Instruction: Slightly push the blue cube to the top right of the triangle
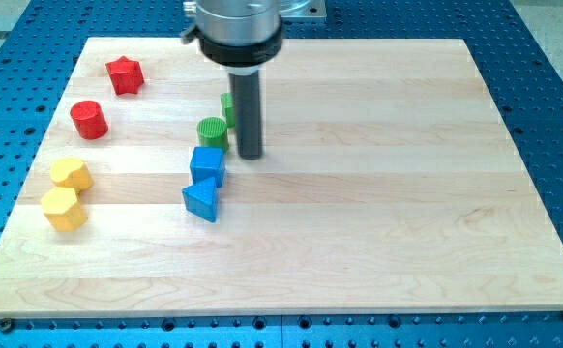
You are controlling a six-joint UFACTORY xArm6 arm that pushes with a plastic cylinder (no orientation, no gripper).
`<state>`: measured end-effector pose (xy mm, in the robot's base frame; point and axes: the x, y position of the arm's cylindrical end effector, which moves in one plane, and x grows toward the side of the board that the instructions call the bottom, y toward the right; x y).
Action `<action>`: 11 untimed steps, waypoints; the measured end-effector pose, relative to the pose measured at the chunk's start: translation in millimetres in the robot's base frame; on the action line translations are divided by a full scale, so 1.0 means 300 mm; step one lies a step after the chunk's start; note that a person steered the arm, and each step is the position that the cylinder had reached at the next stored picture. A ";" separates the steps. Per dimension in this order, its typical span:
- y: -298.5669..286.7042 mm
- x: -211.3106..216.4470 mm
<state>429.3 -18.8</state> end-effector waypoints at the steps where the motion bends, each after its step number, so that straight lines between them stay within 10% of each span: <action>1: 0.027 0.159; 4: -0.245 0.502; 7: -0.440 0.091; 11: -0.338 0.089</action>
